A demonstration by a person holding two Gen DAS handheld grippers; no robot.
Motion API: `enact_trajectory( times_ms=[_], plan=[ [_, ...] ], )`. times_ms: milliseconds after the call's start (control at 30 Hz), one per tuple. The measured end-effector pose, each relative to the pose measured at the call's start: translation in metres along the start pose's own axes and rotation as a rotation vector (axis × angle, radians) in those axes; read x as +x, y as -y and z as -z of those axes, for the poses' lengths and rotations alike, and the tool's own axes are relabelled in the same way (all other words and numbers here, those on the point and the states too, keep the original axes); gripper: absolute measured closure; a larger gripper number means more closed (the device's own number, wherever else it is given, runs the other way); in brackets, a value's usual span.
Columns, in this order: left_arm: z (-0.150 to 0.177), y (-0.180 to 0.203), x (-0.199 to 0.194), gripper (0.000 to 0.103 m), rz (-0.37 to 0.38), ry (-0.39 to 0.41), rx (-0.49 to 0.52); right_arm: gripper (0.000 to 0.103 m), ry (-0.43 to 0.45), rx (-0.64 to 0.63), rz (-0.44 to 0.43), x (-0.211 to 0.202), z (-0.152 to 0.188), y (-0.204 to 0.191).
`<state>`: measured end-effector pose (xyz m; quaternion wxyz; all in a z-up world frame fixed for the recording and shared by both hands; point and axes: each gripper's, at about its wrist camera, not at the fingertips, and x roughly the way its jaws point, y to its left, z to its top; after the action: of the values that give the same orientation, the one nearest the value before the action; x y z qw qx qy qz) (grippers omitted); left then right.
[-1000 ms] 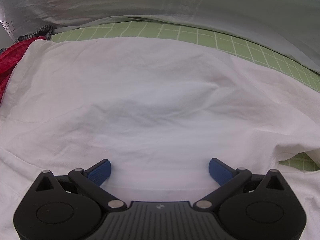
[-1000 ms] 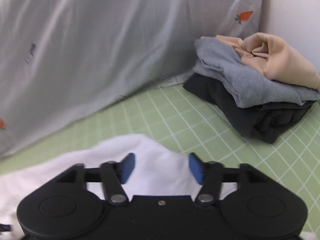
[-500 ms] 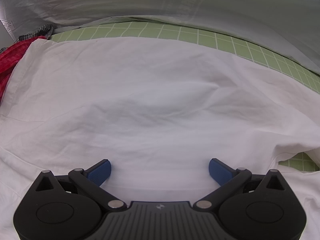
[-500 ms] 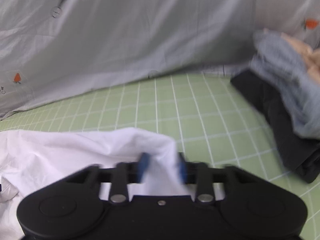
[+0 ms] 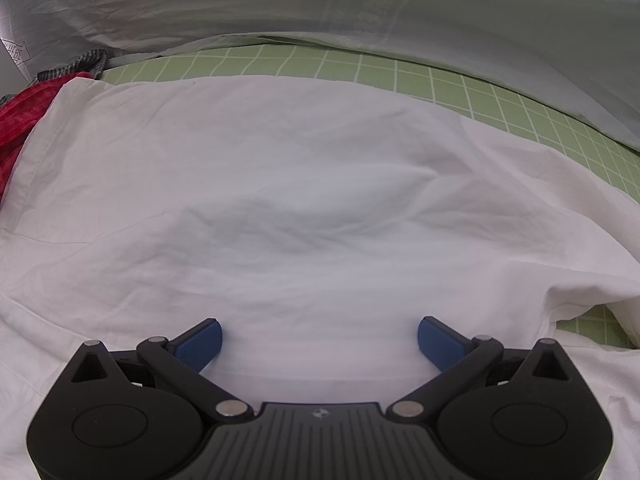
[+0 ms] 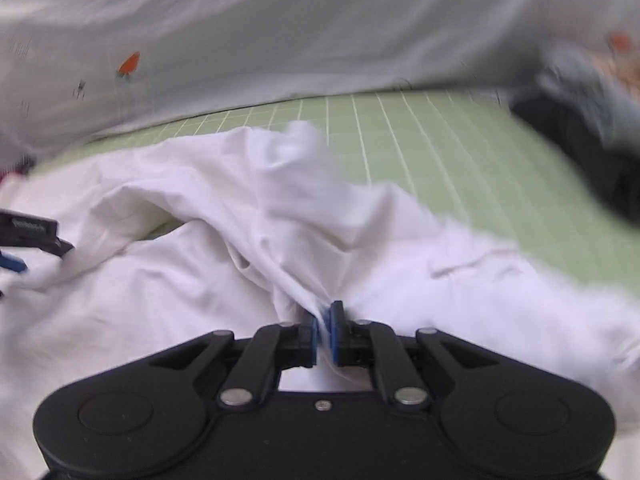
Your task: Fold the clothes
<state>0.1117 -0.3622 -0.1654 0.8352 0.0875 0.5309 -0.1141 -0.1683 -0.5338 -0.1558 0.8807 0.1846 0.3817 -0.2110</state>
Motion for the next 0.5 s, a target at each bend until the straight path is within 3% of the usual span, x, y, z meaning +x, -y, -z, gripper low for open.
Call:
enact_trajectory(
  times_ms=[167, 333, 500],
  plan=[
    [0.001, 0.000, 0.000, 0.000, 0.005, 0.002, -0.002, 0.090, 0.011, 0.073, -0.011, -0.014, -0.023, 0.012],
    [0.001, -0.001, 0.000, 0.000, 0.008, 0.005, -0.001, 0.064, 0.129, 0.198, -0.031, -0.043, -0.043, 0.033],
    [0.001, -0.001, 0.001, 0.000, 0.009, 0.007, 0.000, 0.058, 0.227, 0.312, 0.017, -0.052, -0.071, 0.066]
  ],
)
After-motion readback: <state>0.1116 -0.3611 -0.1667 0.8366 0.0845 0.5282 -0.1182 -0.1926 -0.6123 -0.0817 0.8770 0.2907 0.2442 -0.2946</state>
